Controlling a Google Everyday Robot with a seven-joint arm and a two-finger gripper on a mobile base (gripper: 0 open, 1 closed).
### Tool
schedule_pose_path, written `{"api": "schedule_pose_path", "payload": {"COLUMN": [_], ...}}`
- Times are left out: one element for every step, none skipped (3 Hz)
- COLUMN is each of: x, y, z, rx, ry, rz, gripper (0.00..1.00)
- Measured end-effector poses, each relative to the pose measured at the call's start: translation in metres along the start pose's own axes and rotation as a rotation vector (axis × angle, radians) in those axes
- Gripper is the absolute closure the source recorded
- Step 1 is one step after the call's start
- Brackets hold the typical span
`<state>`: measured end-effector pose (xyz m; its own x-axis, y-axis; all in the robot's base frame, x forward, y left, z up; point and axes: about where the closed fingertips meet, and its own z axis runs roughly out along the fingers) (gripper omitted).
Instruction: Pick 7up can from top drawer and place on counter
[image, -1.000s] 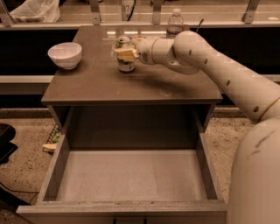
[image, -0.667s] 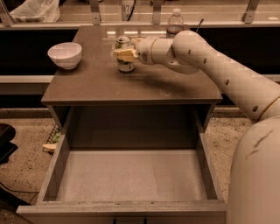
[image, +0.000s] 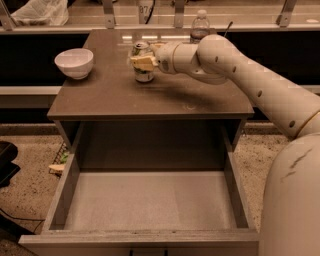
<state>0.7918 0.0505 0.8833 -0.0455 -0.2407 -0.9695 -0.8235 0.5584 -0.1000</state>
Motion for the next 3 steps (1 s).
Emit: {"api": "schedule_pose_path", "payload": {"x": [0.0,0.0,0.0], "y": [0.0021,0.0037,0.0037], "z": [0.0023,0.0041,0.0042], "rx": [-0.004,-0.008,-0.008], "ry": [0.0,0.0,0.0], "rz": [0.0,0.001,0.001], "gripper": [0.08,0.0,0.0]}}
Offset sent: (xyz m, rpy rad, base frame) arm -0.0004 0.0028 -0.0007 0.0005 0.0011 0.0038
